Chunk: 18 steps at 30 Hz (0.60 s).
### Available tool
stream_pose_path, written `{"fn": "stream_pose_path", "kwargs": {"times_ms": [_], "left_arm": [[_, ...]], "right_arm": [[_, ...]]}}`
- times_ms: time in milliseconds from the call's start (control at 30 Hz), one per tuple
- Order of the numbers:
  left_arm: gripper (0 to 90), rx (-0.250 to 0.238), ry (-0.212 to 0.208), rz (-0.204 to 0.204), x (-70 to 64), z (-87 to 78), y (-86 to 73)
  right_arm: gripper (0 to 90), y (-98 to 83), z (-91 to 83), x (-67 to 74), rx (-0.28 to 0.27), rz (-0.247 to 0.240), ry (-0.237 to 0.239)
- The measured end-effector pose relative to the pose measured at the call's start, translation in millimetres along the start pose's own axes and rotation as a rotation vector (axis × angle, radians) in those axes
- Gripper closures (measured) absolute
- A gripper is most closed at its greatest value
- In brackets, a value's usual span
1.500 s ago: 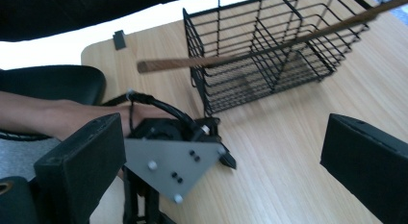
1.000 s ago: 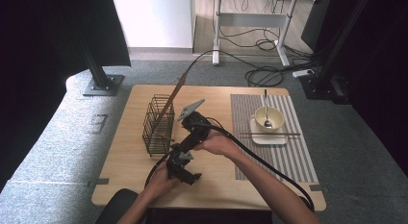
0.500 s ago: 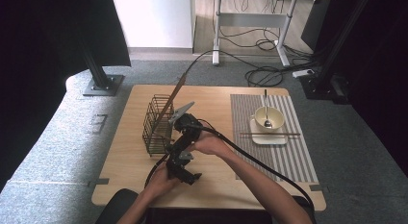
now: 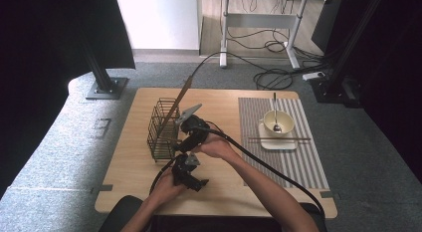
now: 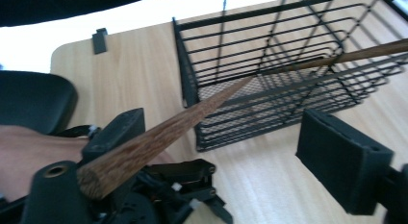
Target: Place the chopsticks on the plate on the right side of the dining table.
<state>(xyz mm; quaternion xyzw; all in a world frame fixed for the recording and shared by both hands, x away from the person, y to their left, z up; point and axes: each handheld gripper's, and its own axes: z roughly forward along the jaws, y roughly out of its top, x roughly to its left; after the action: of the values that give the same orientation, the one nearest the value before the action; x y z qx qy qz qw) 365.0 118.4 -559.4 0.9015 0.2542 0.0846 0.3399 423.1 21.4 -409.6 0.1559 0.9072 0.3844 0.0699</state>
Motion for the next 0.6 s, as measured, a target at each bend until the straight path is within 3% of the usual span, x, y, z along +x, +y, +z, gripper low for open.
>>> {"fn": "stream_pose_path", "kwargs": {"times_ms": [133,600], "left_arm": [[0.0,0.0,0.003,-0.001,-0.2,0.0,0.1],[0.0,0.0,0.002,0.002,0.1,0.1,0.0]], "right_arm": [[25.9,-0.4,-2.4,-6.4,-0.017,0.017,-0.024],[49.4,-0.1,-3.7,-21.5,-0.074,0.071,-0.04]]}}
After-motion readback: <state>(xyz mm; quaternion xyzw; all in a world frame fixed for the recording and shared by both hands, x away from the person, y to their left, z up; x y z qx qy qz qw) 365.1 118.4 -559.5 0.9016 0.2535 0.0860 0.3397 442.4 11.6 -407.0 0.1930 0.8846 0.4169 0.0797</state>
